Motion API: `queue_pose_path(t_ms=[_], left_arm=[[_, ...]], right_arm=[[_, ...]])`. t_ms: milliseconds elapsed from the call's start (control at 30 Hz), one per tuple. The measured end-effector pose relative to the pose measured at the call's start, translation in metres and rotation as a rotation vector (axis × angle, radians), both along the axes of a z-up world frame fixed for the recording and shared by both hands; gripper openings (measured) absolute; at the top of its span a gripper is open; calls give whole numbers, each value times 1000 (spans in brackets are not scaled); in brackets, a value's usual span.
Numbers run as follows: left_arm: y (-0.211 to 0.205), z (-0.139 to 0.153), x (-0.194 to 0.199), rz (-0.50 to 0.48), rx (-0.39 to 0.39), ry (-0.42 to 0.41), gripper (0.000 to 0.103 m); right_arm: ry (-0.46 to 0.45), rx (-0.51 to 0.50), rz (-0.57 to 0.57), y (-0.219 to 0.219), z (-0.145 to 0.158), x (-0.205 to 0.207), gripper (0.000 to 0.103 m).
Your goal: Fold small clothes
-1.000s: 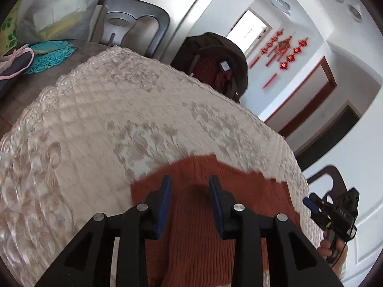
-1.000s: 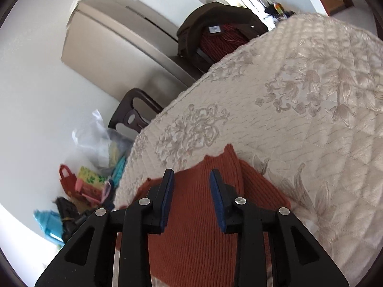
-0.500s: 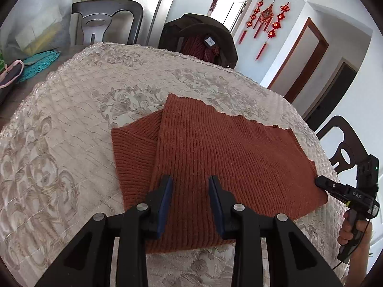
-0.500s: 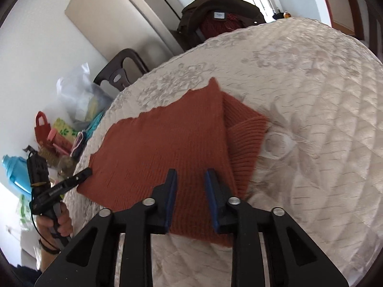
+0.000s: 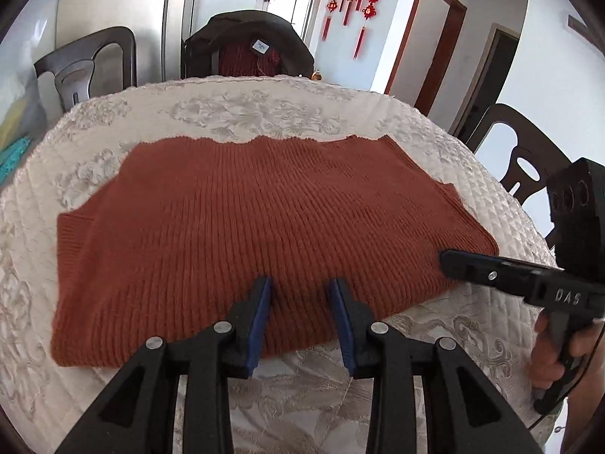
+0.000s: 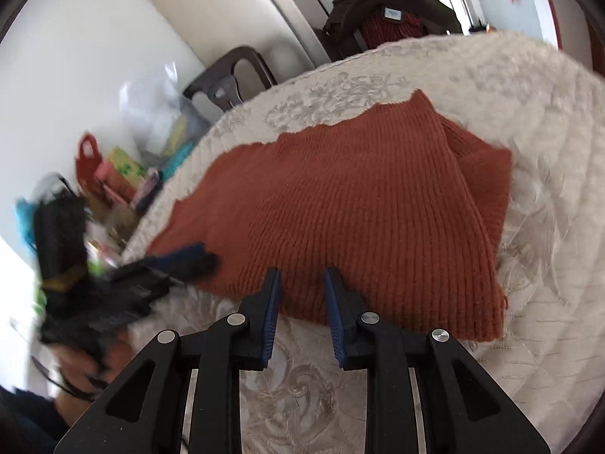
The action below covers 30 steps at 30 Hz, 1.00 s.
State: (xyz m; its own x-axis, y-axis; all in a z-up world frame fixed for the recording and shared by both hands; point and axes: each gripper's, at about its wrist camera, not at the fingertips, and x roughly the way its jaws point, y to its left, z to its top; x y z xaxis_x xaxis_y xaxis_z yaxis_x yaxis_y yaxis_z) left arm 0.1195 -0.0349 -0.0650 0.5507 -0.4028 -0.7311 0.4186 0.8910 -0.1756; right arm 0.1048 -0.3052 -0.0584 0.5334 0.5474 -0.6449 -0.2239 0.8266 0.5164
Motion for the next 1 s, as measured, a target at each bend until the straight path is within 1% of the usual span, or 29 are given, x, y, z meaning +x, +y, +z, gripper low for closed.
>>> queue_pose_path(t_ms=[67, 133, 200, 267, 300, 333, 400, 433, 500, 567, 633, 667, 700, 733, 800, 900, 1000], left_arm=[[8, 6, -4, 6, -21, 6, 36], [20, 12, -6, 49, -34, -22, 36], [34, 14, -2, 117, -21, -43, 36], [52, 10, 4, 193, 5, -30, 36], [59, 6, 6, 223, 22, -19, 36], [63, 4, 5, 237, 22, -13, 36], [70, 6, 1, 237, -3, -12, 36], [72, 8, -1, 247, 1, -17, 36], [74, 14, -5, 263, 2, -50, 36], [78, 16, -5, 285, 13, -76, 36], [81, 4, 4, 306, 23, -39, 35], [83, -3, 5, 308, 12, -25, 35], [84, -3, 3, 308, 4, -39, 35], [84, -2, 1, 307, 3, -43, 35], [83, -2, 2, 310, 7, -38, 35], [85, -1, 0, 310, -2, -31, 35], [93, 6, -9, 313, -35, -15, 35]], right_arm=[[-23, -15, -24, -9, 7, -8, 25], [-35, -8, -71, -25, 9, -14, 25], [-6, 8, -129, -43, 3, -15, 25], [-3, 54, -156, -57, 1, -17, 24], [-6, 48, -171, -60, 2, -19, 24], [-15, 19, -185, -61, 4, -21, 24], [-19, -2, -188, -60, 9, -23, 24], [-23, -15, -187, -58, 11, -24, 24], [-44, -57, -187, -53, 16, -25, 25], [-64, -70, -197, -53, 19, -24, 25], [-44, -86, -215, -56, 13, -18, 25], [-25, -102, -232, -60, 8, -16, 25], [19, -118, -246, -63, -1, -12, 25], [16, -74, -248, -67, -2, -12, 24], [22, -48, -250, -71, -4, -13, 24], [20, -67, -248, -69, -2, -13, 25], [26, -81, -261, -69, 5, -19, 25]])
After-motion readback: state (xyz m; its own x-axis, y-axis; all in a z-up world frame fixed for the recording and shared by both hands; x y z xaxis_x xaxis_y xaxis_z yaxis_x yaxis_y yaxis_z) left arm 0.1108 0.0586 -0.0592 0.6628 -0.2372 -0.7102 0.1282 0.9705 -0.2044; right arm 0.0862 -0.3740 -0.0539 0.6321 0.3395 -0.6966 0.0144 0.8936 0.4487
